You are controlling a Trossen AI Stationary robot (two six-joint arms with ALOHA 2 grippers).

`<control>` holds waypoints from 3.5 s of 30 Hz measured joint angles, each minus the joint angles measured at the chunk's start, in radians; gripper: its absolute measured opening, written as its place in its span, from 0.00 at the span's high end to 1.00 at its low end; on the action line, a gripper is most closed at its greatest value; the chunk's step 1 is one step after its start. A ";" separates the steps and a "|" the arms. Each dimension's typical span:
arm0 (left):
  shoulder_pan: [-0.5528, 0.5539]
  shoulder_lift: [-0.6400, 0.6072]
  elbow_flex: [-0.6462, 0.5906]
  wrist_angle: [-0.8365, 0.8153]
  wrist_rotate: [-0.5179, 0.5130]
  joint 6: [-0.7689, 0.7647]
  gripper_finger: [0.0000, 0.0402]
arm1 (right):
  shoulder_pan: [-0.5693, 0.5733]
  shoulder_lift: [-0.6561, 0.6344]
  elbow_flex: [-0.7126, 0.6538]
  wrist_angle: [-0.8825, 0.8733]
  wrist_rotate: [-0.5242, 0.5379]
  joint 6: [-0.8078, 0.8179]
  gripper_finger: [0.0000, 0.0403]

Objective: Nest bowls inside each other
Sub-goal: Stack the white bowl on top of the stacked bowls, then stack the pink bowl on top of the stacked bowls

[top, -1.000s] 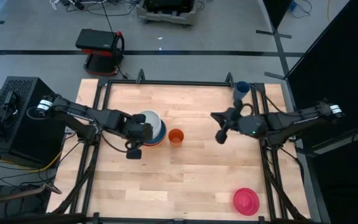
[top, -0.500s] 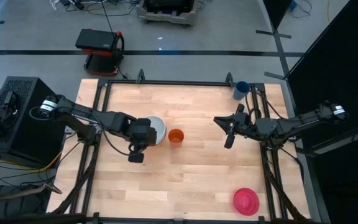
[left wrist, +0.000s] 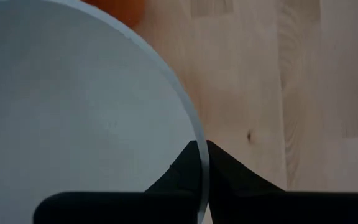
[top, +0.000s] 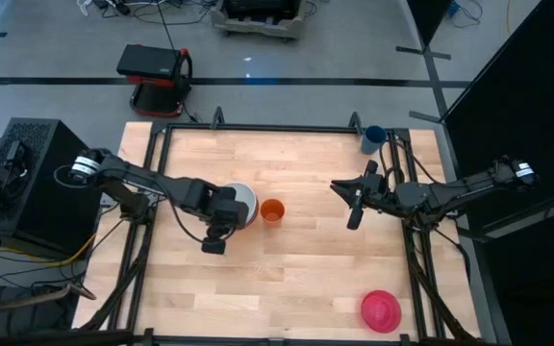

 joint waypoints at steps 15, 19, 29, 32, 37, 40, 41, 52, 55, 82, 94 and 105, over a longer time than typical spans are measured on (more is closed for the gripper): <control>0.037 0.017 0.000 0.003 -0.005 -0.022 0.90 | 0.000 0.001 0.000 -0.002 -0.017 0.001 0.88; 0.046 0.021 0.000 0.004 -0.006 -0.028 0.86 | 0.000 0.001 0.000 -0.002 -0.021 0.001 0.87; 0.046 0.021 0.020 -0.003 -0.035 -0.029 0.61 | 0.000 0.001 0.000 -0.002 -0.021 0.000 0.77; 0.040 0.020 0.063 -0.010 -0.035 -0.017 0.57 | 0.007 -0.002 0.000 -0.024 -0.044 0.016 0.75; 0.007 0.016 0.119 0.006 -0.032 0.011 0.58 | 0.060 -0.027 0.001 -0.181 -0.198 0.142 0.77; -0.012 0.013 0.153 0.017 -0.030 0.028 0.58 | 0.091 -0.041 0.001 -0.275 -0.291 0.218 0.77; -0.019 0.012 0.164 0.020 -0.029 0.034 0.58 | 0.102 -0.046 0.001 -0.306 -0.322 0.243 0.78; -0.073 0.006 0.249 0.059 -0.024 0.075 0.58 | 0.261 -0.043 0.002 -0.631 -0.558 0.637 0.84; -0.073 0.006 0.249 0.064 -0.024 0.074 0.58 | 0.322 -0.007 0.002 -0.630 -0.578 0.761 0.87; -0.073 0.006 0.180 0.066 -0.028 0.049 0.59 | 0.473 0.269 0.002 -0.655 -0.881 1.337 0.58; -0.072 0.006 0.175 0.070 -0.035 0.045 0.58 | 0.475 0.348 0.001 -0.748 -0.941 1.323 0.56; -0.072 0.006 0.175 0.071 -0.044 0.044 0.59 | 0.475 0.351 0.001 -0.736 -0.956 1.314 0.57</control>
